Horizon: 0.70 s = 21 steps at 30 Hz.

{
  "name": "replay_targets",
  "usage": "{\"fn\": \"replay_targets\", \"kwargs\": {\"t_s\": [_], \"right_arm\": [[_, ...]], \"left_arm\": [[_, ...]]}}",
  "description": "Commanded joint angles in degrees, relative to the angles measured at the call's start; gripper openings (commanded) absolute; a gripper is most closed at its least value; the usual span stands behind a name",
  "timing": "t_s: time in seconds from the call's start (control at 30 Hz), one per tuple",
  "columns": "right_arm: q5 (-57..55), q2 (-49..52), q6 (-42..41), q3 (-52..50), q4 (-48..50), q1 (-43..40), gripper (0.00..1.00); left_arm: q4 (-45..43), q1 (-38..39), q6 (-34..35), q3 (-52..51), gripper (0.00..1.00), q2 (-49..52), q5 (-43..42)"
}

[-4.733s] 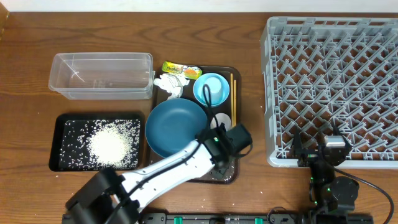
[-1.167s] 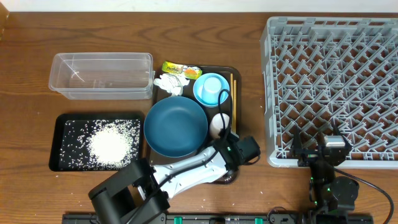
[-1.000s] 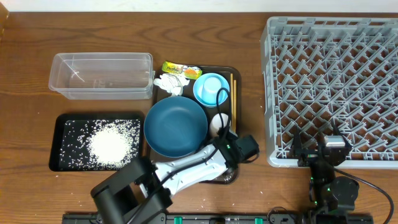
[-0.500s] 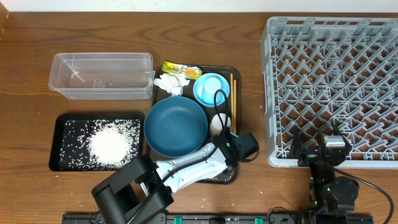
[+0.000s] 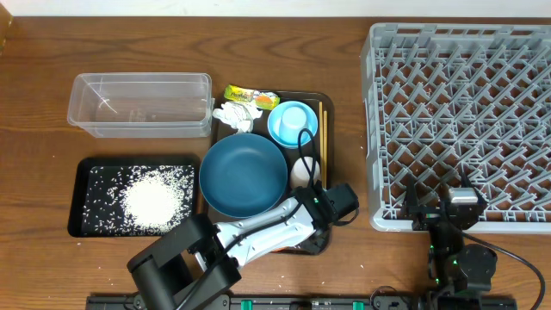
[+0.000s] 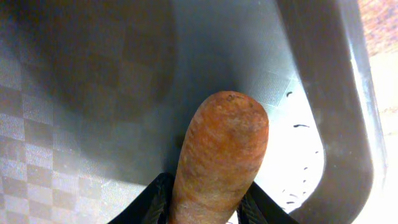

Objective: Sort waste into correct bins and load items into the dishwasher rack
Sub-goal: 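Close the left gripper on the carrot, then carry the carrot left and lower it onto the black tray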

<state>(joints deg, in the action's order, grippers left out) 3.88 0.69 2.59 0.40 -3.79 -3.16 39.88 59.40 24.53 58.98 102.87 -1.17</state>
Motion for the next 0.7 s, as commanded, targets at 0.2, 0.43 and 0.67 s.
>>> {"fn": "replay_targets", "kwargs": {"t_s": [0.2, 0.43, 0.67], "right_arm": [[0.0, -0.1, 0.7, -0.1, -0.2, 0.9, 0.99], [0.0, -0.1, 0.7, -0.1, -0.2, 0.9, 0.99], [0.0, -0.1, 0.7, -0.1, -0.2, 0.9, 0.99]], "left_arm": [[2.9, 0.3, -3.3, 0.3, 0.40, -0.7, 2.0], [3.7, 0.3, -3.3, 1.4, 0.32, -2.0, 2.1], [4.0, -0.3, -3.3, 1.8, 0.25, -6.6, 2.3]]}}
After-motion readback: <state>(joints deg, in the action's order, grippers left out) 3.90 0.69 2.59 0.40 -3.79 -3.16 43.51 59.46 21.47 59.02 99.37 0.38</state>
